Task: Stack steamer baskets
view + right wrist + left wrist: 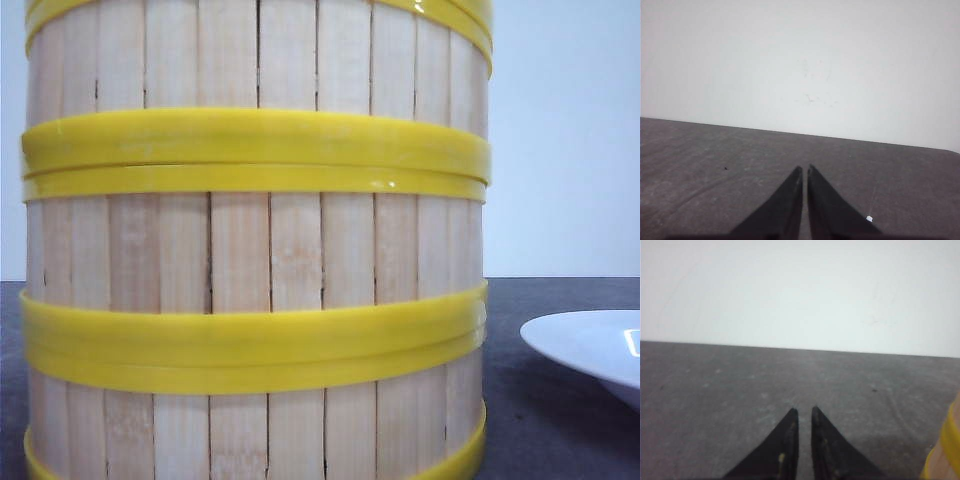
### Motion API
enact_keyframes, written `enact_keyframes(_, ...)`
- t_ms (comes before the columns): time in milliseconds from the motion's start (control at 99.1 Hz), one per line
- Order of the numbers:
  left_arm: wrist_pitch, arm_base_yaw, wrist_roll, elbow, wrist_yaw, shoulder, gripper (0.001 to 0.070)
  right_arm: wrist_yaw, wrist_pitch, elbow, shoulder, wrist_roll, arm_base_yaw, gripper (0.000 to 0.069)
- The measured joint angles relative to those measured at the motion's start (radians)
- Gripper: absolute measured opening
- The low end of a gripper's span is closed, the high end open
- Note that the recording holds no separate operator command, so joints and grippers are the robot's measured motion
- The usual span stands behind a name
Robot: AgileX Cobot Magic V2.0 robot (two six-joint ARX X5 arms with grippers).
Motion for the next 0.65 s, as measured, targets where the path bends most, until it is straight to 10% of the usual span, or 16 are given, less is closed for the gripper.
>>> enact_keyframes(646, 0.000, 0.002, -0.002, 0.000, -0.015, 0.000, 0.0026, 0.000, 0.016, 0.000, 0.000, 0.000, 0.000, 0.0015)
